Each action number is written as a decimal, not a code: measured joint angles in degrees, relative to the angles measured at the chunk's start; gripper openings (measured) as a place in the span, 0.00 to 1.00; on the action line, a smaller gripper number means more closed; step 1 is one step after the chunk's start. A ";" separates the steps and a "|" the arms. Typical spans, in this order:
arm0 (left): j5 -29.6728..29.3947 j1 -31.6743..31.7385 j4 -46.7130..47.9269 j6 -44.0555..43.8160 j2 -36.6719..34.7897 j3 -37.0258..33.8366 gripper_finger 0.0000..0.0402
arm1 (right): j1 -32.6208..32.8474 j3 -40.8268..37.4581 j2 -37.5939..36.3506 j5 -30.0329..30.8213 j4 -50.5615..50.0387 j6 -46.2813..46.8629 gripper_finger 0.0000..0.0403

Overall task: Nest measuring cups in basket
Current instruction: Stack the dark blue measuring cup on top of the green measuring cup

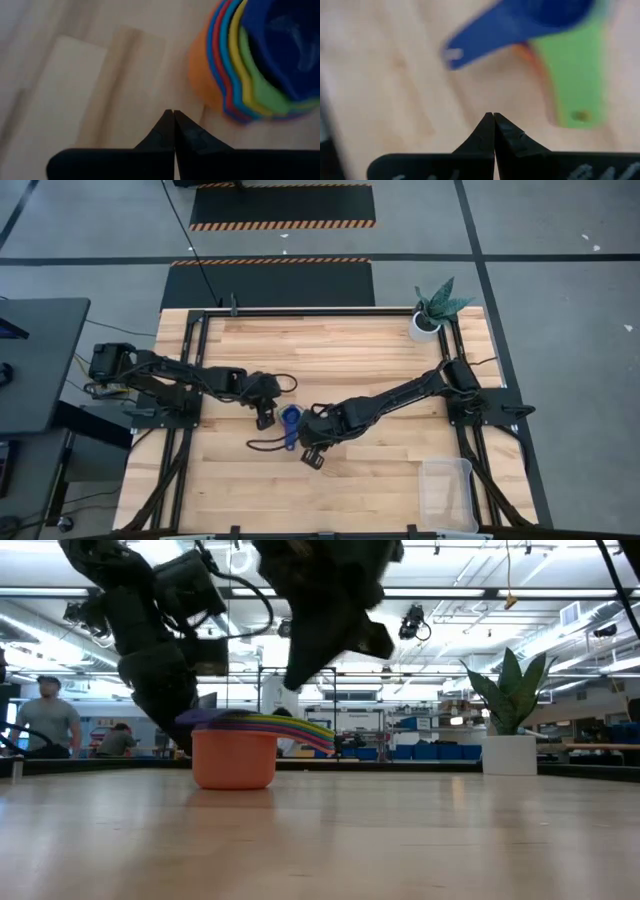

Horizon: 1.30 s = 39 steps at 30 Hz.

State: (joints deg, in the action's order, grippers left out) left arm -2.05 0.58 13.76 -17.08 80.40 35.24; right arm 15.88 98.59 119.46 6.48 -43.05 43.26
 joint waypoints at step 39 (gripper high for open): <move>7.52 1.01 9.14 -12.49 -4.50 0.02 0.00 | -1.60 -2.88 4.78 5.86 29.56 -7.40 0.00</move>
State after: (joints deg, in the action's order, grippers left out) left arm 5.47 1.59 22.90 -29.57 75.90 35.27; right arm 14.28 95.70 124.24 12.34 -13.49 35.86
